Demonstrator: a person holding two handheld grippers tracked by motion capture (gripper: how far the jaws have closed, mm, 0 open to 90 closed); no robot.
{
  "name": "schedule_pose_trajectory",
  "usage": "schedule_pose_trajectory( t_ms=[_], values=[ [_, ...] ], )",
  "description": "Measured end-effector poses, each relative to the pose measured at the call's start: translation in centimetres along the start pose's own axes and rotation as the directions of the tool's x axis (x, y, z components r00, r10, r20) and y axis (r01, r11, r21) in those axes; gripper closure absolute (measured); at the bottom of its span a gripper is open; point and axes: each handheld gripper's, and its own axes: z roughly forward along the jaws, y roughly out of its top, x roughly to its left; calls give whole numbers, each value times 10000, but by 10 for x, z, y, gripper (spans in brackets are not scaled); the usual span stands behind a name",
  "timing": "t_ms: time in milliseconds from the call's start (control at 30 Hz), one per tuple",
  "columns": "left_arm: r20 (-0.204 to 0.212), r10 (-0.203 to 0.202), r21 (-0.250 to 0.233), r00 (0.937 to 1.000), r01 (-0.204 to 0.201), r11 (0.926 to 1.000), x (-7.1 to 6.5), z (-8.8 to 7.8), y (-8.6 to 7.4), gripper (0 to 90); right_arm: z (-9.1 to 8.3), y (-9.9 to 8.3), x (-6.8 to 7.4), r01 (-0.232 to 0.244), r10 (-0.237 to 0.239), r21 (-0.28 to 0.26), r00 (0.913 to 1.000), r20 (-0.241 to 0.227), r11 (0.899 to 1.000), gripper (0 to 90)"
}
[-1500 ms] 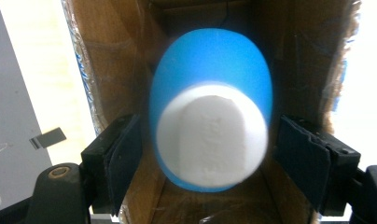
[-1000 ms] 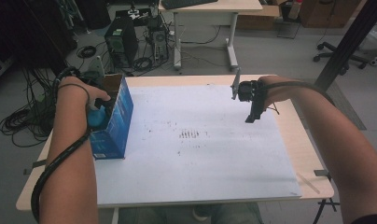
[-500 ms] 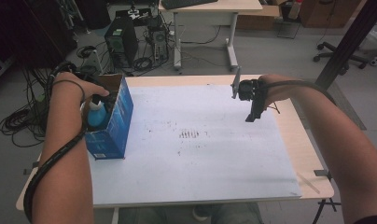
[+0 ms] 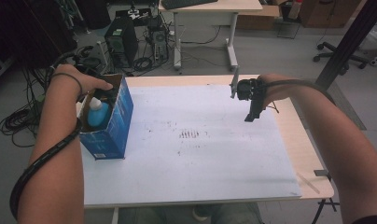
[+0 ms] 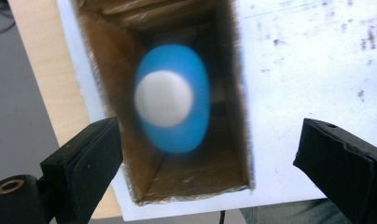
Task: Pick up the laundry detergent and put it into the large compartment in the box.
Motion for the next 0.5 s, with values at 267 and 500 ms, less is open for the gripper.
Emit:
schedule_pose_trajectory(
  t_ms=[267, 500],
  values=[
    [102, 877, -122, 9961, -875, 9961, -20, -9, 4, 74, -3, 0, 1, -42, 42, 69, 10000, -16, 10000, 26],
    [129, 1764, -201, 9842, -1762, 9842, -39, -16, 6, 74, -5, -1, 1, -149, 149, 15, 9999, -55, 9999, 19]
  ],
)
